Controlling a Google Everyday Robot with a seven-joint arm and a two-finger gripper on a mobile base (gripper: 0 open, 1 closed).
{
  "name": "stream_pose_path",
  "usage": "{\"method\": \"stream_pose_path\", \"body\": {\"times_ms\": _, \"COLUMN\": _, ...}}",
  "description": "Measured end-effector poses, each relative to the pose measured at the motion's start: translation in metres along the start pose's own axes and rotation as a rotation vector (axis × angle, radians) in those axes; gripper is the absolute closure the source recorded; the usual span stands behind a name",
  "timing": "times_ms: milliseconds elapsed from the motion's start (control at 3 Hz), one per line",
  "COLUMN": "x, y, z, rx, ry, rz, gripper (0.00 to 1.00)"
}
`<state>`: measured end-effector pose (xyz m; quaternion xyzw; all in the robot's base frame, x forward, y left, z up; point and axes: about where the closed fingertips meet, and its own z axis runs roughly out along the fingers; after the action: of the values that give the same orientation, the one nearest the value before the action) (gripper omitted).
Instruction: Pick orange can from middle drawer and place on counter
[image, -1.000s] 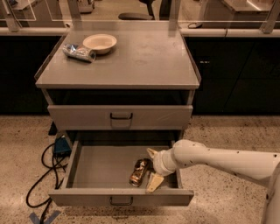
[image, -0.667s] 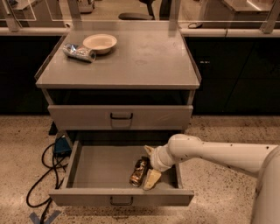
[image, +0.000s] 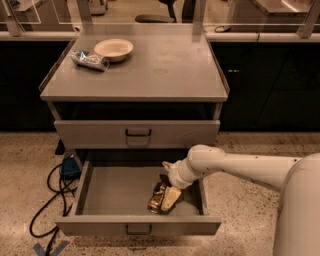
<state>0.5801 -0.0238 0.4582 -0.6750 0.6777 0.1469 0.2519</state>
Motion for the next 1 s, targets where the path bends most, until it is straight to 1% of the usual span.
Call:
{"method": "stream_pose_path", "body": {"times_ms": 333, "x": 0.007, "y": 0.011, "z": 0.011, "rx": 0.013, "ry": 0.0, "rz": -0.006, "gripper": 0.0}}
{"method": "stream_pose_path", "body": {"times_ms": 667, "x": 0.021, "y": 0.033, "z": 0.035, "rx": 0.028, "ry": -0.01, "rz": 0.001, "gripper": 0.0}}
{"method": "stream_pose_path", "body": {"times_ms": 1000, "x": 0.02, "y": 0.033, "z": 0.035, "rx": 0.028, "ry": -0.01, "rz": 0.001, "gripper": 0.0}}
